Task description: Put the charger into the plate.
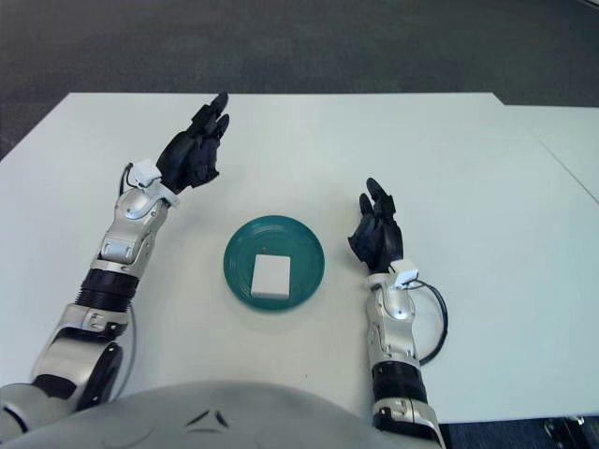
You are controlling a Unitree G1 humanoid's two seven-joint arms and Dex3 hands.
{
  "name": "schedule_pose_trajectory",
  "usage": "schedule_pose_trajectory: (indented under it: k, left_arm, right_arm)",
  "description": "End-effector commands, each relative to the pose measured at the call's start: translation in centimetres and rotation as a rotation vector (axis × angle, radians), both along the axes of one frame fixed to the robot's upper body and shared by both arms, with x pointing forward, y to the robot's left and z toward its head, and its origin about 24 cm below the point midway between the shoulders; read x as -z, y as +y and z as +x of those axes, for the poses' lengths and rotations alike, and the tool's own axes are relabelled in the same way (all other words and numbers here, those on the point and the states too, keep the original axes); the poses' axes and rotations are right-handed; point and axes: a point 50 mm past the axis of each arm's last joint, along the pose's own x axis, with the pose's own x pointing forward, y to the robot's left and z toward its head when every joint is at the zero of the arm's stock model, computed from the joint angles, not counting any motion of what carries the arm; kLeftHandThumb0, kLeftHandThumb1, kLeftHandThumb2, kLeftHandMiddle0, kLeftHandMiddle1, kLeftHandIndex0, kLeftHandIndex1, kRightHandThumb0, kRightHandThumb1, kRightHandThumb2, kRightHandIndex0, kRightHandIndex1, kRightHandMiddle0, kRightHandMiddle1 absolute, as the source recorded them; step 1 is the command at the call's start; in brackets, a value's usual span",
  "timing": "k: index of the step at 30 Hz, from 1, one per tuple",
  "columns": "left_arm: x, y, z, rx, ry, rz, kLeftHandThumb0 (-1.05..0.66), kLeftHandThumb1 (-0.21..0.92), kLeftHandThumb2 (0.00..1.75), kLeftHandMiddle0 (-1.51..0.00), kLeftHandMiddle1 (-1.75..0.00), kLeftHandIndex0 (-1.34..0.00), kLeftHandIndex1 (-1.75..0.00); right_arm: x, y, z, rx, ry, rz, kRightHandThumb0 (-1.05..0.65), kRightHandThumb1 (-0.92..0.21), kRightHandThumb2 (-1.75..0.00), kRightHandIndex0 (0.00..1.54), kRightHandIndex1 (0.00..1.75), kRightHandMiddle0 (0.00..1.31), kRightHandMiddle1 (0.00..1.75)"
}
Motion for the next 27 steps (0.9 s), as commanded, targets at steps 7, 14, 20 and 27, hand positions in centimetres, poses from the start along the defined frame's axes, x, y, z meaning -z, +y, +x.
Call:
schedule_pose_trajectory:
  k: [7,14,20,27]
  left_arm:
    - [1.4,0.0,-1.3,-0.191,0.126,-0.280,-1.05,0.92,0.89,0.00,0.00,0.00,0.00]
    - [3.6,-0.4,-2.5,-0.270,0.189,-0.248,-1.05,0.92,0.90,0.00,0.00,0.00,0.00]
    - [5.4,-0.1,-3.7,-0.284,0.216,-0.176,-1.05,0.92,0.91,0.00,0.00,0.00,0.00]
    - [6.9,-0.3,-5.7,-0.271,0.238,-0.078,-1.05,0.92,0.93,0.00,0.00,0.00,0.00]
  right_arm:
    - [2.5,0.6,-2.5,-0.002,0.126,0.008,-0.93,-0.92,-1.04,0.18,0.01,0.00,0.40]
    - [2.1,0.6,-2.6,0.005,0.111,0.002,-0.93,-0.92,-1.03,0.18,0.01,0.00,0.39]
    - [1.9,0.7,-2.6,-0.002,0.096,-0.001,-0.92,-0.92,-1.02,0.20,0.01,0.00,0.40]
    - [1.7,1.0,-2.9,-0.029,0.090,-0.013,-0.92,-0.92,-1.03,0.18,0.00,0.00,0.32]
